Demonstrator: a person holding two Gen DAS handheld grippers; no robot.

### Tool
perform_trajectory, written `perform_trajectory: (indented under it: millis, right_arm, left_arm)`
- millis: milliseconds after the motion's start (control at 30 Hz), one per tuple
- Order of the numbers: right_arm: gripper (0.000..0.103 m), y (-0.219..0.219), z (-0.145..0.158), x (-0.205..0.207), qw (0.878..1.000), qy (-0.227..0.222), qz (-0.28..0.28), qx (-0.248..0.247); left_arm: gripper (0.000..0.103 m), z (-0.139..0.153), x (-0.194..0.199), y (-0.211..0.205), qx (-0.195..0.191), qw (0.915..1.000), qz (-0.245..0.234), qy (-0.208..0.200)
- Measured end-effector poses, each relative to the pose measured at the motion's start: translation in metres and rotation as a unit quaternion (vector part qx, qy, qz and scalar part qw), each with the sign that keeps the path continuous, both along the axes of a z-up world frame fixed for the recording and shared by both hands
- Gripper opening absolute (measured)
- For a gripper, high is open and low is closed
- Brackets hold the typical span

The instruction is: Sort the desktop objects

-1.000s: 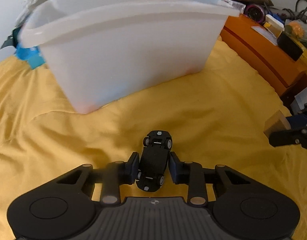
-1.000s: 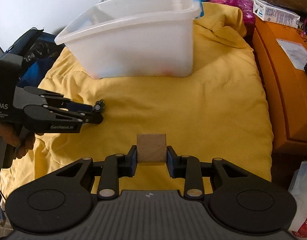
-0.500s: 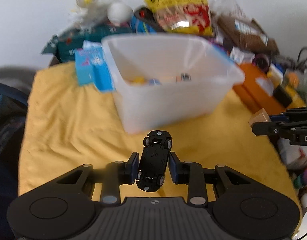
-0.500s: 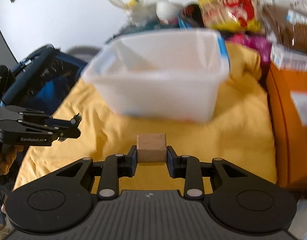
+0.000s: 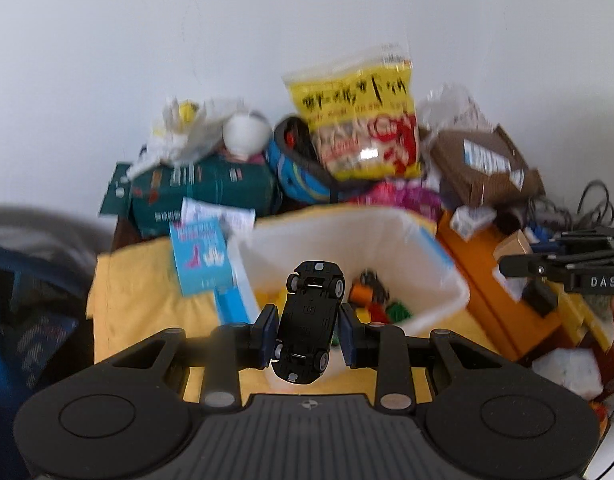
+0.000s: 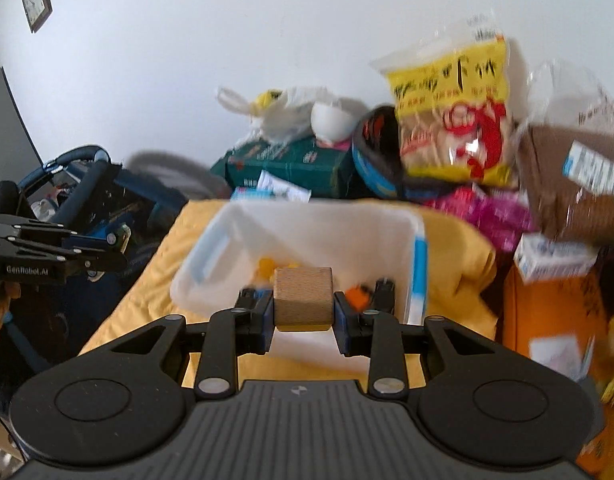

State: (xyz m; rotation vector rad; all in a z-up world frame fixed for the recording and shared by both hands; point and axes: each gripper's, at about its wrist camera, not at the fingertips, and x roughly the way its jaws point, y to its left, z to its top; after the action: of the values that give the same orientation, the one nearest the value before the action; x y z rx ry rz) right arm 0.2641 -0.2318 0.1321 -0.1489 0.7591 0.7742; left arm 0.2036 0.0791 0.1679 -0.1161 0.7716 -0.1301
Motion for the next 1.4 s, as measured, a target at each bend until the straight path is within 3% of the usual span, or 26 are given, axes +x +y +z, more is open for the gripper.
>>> perform_trajectory:
  millis: [167, 400, 833, 867, 900, 933, 967, 1000, 1233, 1400]
  right_arm:
    - [0.033, 0.01, 0.03, 0.025, 1.0, 0.007, 0.006, 0.007]
    - [0.033, 0.027, 0.046, 0.064, 1.0, 0.025, -0.005, -0.009]
    - [0.034, 0.065, 0.021, 0.096, 0.996, 0.057, 0.001, -0.068]
    - [0.035, 0.067, 0.017, 0.099, 0.996, 0.062, 0.0, -0.071]
    - [0.039, 0.069, 0.014, 0.1, 0.995, 0.061, -0.004, -0.075]
    - [0.059, 0.07, 0.012, 0.101, 0.995, 0.061, -0.008, -0.082]
    - [0.077, 0.071, 0.009, 0.102, 0.994, 0.06, -0.011, -0.088]
    - [0.081, 0.072, 0.007, 0.102, 0.994, 0.056, -0.013, -0.092]
    - [0.095, 0.075, -0.005, 0.098, 0.991, 0.069, 0.0, -0.111]
    - [0.099, 0.076, -0.017, 0.1, 0.988, 0.09, 0.0, -0.124]
  left_arm:
    - [0.035, 0.028, 0.029, 0.002, 0.005, 0.9999, -0.009, -0.004]
    - [0.035, 0.046, 0.07, -0.002, 0.0, 0.9999, -0.012, 0.011]
    - [0.037, 0.018, 0.116, -0.009, 0.009, 0.9977, 0.008, 0.066]
    - [0.049, 0.016, 0.118, -0.01, 0.013, 0.9975, 0.014, 0.067]
    - [0.06, 0.013, 0.12, -0.01, 0.017, 0.997, 0.024, 0.072]
    - [0.075, 0.009, 0.122, -0.011, 0.02, 0.9961, 0.034, 0.08]
    - [0.076, 0.004, 0.124, -0.011, 0.02, 0.9952, 0.041, 0.087]
    - [0.076, -0.001, 0.125, -0.012, 0.019, 0.9943, 0.041, 0.097]
    - [0.077, -0.018, 0.128, -0.018, 0.034, 0.991, 0.045, 0.122]
    - [0.081, -0.022, 0.131, -0.025, 0.052, 0.9888, 0.043, 0.133]
